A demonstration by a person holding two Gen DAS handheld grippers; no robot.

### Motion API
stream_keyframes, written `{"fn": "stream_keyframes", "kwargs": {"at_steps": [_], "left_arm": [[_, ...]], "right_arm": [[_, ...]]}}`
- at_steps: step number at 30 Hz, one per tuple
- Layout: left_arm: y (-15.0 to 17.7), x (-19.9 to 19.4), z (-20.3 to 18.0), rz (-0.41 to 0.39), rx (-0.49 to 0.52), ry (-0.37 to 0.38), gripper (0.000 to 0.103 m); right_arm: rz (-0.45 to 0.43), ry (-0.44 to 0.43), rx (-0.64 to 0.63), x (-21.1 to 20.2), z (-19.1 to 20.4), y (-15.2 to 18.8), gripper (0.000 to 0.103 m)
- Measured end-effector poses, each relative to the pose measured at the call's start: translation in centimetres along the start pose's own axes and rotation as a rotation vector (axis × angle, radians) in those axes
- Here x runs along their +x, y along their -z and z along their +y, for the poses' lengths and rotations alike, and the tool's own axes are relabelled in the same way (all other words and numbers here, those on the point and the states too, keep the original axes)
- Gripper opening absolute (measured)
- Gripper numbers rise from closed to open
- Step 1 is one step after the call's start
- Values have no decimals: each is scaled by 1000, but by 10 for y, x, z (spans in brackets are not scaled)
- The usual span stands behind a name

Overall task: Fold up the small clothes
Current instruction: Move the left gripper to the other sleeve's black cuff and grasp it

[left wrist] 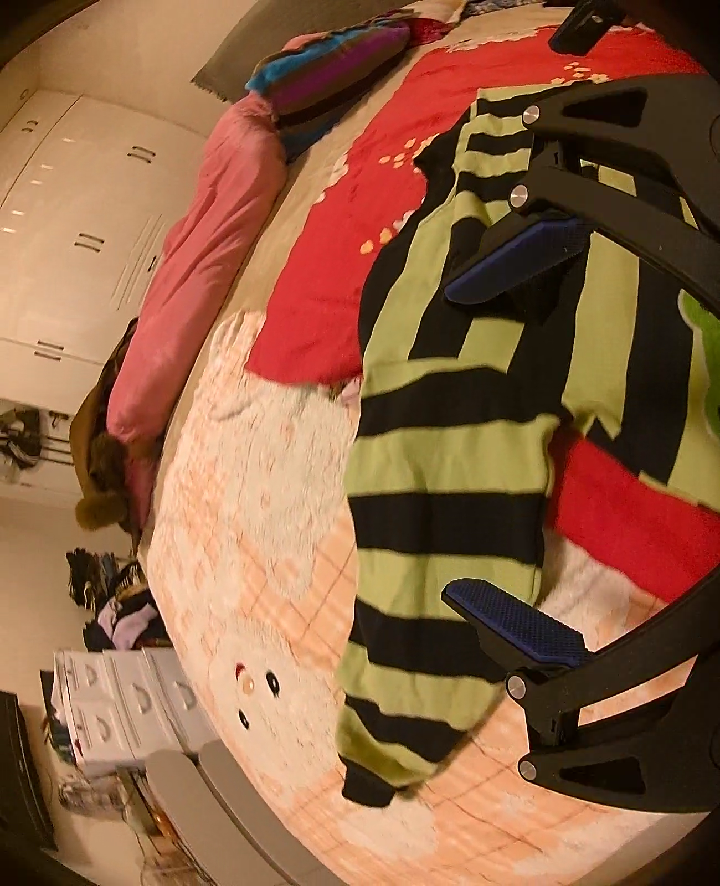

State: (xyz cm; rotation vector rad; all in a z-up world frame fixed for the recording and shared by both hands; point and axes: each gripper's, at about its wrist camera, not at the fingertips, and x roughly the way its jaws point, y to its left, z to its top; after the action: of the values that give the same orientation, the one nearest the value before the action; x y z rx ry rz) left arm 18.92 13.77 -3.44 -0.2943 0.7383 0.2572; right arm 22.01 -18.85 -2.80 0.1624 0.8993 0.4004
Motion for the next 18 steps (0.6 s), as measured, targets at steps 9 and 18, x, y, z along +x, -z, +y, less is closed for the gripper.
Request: {"fn": "stream_keyframes", "kwargs": {"at_steps": [9, 18], "left_arm": [[-1, -1, 31, -4, -62, -1, 94], [1, 3, 66, 3, -138, -25, 94]], "right_arm": [[33, -27, -67, 15, 40, 2, 98], [57, -45, -98, 31, 67, 2, 98]]}}
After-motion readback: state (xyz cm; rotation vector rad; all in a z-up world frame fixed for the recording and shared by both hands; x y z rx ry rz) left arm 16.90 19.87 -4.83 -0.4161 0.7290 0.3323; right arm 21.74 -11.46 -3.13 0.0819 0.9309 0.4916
